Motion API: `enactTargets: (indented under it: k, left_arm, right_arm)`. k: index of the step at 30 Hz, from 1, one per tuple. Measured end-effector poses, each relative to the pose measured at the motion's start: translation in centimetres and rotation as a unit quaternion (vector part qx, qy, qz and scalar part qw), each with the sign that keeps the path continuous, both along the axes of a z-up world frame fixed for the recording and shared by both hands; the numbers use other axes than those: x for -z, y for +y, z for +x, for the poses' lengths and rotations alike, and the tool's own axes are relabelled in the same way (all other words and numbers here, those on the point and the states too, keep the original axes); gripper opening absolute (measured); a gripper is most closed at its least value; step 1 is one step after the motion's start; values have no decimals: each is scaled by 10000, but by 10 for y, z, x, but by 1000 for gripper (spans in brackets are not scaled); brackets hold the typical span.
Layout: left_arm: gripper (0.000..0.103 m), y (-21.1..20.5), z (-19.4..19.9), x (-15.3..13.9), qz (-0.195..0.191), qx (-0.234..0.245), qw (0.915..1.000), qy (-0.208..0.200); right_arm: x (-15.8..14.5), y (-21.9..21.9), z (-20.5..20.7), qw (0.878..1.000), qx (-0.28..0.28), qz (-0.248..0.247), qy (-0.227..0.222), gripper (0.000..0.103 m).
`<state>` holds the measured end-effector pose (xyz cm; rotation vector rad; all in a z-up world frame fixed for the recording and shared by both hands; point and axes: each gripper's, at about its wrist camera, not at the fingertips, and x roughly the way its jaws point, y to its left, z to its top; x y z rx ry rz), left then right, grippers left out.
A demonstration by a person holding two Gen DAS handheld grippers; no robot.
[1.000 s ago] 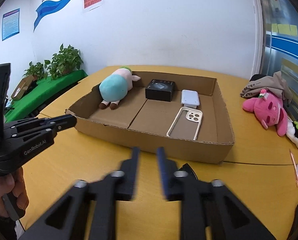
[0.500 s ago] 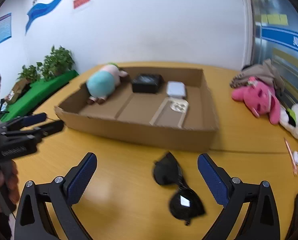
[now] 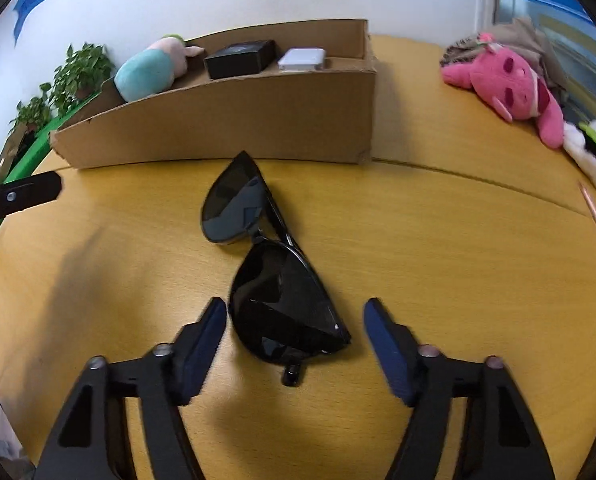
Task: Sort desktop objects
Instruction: 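Lower the left tool over the sunglasses and close it on the bridge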
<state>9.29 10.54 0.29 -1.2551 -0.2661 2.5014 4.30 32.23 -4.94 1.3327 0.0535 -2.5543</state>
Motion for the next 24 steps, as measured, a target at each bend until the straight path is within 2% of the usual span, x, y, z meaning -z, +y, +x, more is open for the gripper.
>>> enactTargets:
  k: [2,4,8,13,18,20,21,22,24]
  left_arm:
    - [79,7,-4,5,59,80,9999,-101]
    - [79,14,-9,10,132,161,9995,-222]
    - [79,32,-23,25,394,435,9967,-553]
    - [79,59,-38,43,913,829,9867,-1062]
    - [77,81,-32,44,945,1086,9841,-1043]
    - [62,85,-29,44,790,1069,9859,-1021]
    - [37,85,-28,46,764,1067,9856,-1071]
    - [30,84,-28,49,878,1092,9831,-1179]
    - [29,82,-25,49,881,1059,9838,-1151]
  right_arm:
    - [-1,-4,3,10000,-80,-9,11,52]
    - [-1,-9,8,9999,-95,44,33,48]
    - [0,-18,17,9999,-48,-90,54,44]
    - [0,-35,34,9995,-129,-292,37,42]
    - [0,-44,45,9988,-254,-418,33,40]
    - [0,-48,47,9982,-350,-478,41,40]
    - [0,-50,48,9981,-385,-473,50,40]
    - [1,-54,49,9980,-438,-457,61,37]
    - [1,-60,51,9974,-537,-468,70,35]
